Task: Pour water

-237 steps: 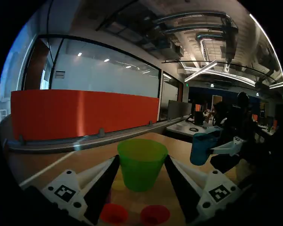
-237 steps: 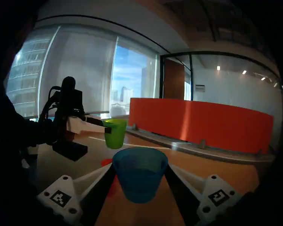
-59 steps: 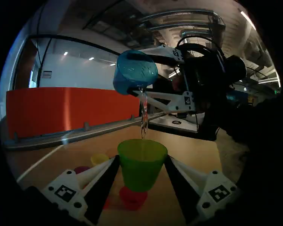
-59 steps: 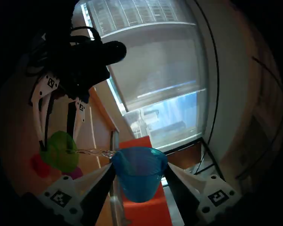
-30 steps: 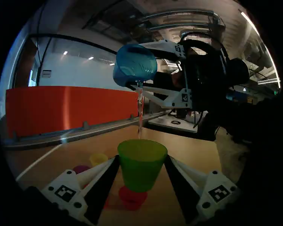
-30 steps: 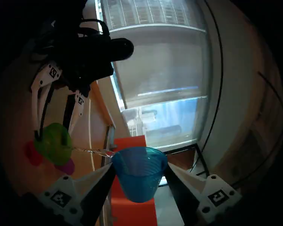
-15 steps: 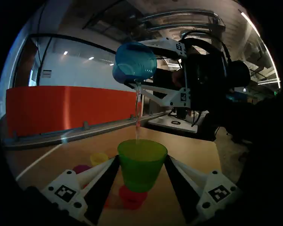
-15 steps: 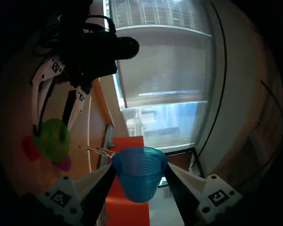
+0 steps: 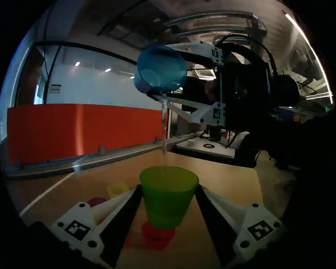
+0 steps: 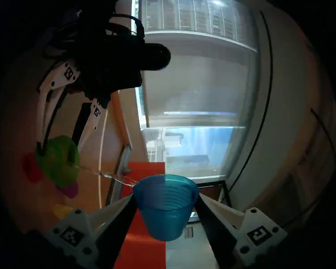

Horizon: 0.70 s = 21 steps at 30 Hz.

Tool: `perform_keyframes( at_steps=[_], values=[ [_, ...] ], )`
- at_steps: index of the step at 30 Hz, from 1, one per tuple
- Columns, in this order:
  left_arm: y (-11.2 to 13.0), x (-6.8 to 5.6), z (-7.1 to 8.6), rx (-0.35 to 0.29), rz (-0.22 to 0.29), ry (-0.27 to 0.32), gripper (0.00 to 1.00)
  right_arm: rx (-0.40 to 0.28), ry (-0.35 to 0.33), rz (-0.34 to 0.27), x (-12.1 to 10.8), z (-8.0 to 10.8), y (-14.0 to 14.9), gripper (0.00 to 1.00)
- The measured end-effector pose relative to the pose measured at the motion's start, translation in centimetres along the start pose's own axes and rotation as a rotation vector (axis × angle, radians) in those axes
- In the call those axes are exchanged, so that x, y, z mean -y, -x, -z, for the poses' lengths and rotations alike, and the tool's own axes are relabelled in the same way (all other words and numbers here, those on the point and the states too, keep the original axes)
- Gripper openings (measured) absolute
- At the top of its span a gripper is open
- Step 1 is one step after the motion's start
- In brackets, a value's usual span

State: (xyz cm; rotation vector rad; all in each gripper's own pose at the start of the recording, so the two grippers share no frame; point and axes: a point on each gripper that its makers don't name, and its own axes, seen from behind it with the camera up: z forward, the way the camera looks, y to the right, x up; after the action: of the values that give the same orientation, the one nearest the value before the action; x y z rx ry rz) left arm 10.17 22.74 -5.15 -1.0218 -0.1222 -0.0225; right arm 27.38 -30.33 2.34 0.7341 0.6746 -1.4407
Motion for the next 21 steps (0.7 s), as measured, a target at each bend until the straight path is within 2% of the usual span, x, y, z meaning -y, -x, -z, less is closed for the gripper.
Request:
perform_keyframes(
  at_steps=[12,21],
  values=[
    [-0.1,0.1,-0.3,-0.006,0.004,-0.001,0.85,0.000,0.028,0.044,-1.5,0.6,-0.3,0.89],
    [-0.3,0.1,-0.4,-0.011,0.009,0.001,0.85,0.002,0.029,0.079,-1.6,0.7,-0.4,0.89]
  ],
)
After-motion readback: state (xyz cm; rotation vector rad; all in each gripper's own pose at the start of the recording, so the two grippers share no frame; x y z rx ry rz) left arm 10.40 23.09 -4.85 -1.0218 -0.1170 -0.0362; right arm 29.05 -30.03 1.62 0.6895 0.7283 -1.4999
